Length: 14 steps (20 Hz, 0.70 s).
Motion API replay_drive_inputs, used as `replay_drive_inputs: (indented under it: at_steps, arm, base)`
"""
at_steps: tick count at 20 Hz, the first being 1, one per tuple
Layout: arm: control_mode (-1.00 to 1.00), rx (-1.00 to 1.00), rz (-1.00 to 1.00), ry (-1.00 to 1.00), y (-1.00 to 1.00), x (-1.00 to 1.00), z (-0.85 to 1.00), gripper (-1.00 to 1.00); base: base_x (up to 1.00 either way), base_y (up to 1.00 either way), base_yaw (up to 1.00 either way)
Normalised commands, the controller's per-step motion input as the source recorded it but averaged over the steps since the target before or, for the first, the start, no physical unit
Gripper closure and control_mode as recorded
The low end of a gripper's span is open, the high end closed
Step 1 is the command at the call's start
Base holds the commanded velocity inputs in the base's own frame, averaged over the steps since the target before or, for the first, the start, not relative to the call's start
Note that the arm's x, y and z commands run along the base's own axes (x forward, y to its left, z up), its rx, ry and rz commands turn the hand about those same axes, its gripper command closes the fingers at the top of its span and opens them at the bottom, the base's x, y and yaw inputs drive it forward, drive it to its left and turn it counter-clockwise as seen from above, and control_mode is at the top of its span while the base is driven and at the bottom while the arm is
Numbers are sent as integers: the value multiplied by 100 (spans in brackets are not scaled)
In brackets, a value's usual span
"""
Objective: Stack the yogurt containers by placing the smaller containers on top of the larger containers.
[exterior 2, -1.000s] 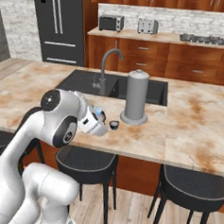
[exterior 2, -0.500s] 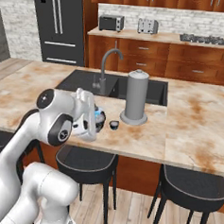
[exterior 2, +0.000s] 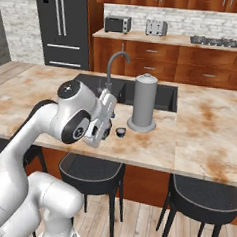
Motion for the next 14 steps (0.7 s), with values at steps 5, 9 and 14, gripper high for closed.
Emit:
replay_drive_inputs:
  at_steps: [5, 9, 14]
  arm:
    - [-100, 40, -14, -3, -7, 2, 4, -100]
    - [-100, 40, -6, -5, -4, -8, 0, -100]
    - [-100, 33, -1, -12, 0, -24, -14, -100]
  base:
    - [0, 0, 0]
    - [0, 0, 0]
    - [0, 0, 0]
